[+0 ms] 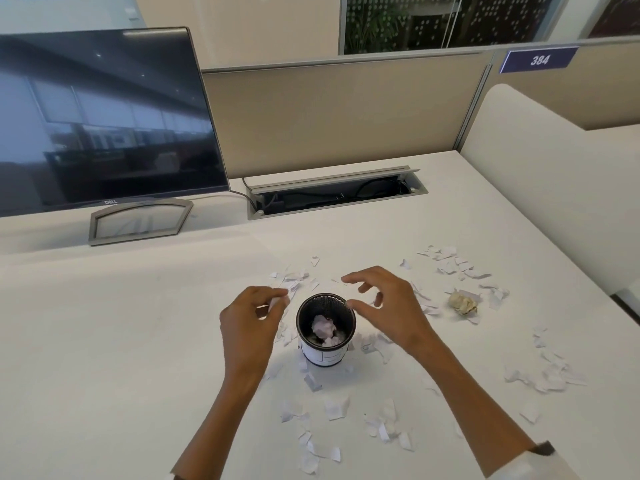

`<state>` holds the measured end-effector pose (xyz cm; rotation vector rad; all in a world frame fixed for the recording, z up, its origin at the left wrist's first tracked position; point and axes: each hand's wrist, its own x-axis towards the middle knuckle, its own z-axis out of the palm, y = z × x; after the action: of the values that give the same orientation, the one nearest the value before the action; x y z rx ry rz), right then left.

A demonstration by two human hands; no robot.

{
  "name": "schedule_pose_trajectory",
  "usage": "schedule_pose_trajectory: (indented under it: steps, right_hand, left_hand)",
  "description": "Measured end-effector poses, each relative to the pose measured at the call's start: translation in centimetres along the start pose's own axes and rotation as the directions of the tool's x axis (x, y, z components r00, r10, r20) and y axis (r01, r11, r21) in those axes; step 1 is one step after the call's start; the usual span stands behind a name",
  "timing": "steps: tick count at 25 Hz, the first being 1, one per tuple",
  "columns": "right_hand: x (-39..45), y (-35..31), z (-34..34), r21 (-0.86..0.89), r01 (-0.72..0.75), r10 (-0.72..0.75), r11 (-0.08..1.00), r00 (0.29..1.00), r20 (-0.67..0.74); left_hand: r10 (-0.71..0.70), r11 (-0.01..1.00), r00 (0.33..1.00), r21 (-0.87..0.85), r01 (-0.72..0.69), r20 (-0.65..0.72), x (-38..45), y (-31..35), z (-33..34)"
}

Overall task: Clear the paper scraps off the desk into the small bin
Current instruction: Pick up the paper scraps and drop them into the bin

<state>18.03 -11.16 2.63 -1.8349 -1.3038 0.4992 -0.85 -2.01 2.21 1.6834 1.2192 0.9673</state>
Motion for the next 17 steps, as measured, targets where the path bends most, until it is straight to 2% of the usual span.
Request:
schedule_pose_trajectory:
  steps: [4, 7, 9, 11, 14, 17]
  right_hand:
    - [0.2, 4.0, -3.5, -0.106, -0.106, 0.085, 0.989, 0.978, -0.191]
    - [0.2, 8.3, -6.3, -0.285, -0.329, 0.226, 0.9, 0.913, -0.34]
    - [-0.2, 10.7, -7.4, -0.4, -0.475, 0.353, 0.784, 0.871, -0.342]
    - [-0.7, 12.4, -7.6, -0.453, -0.507, 0.427, 0.733, 0.862, -0.273]
    - [-1.1, 13.6, -7.1, -0.4, -0.47, 0.425, 0.787, 0.882, -0.202]
    - [-1.1, 13.7, -6.9, -0.355, -0.455, 0.389, 0.817, 0.888, -0.244]
  left_hand:
    - [0.046, 0.998, 0.99, -0.058, -0.038, 0.136, -0.4, 1.7, 1.5]
    - [0.044, 0.999, 0.978, -0.039, -0.036, 0.206, -0.7, 1.6, 2.3]
    - [0.064, 0.998, 0.967, -0.024, -0.06, 0.248, -0.9, 1.5, 2.4]
    - [0.101, 0.995, 0.958, -0.018, -0.099, 0.269, -1.1, 1.3, 2.3]
    - [0.119, 0.993, 0.961, -0.043, -0.112, 0.251, -1.1, 1.0, 1.9]
    - [0.115, 0.992, 0.968, -0.066, -0.103, 0.224, -1.1, 0.7, 1.5]
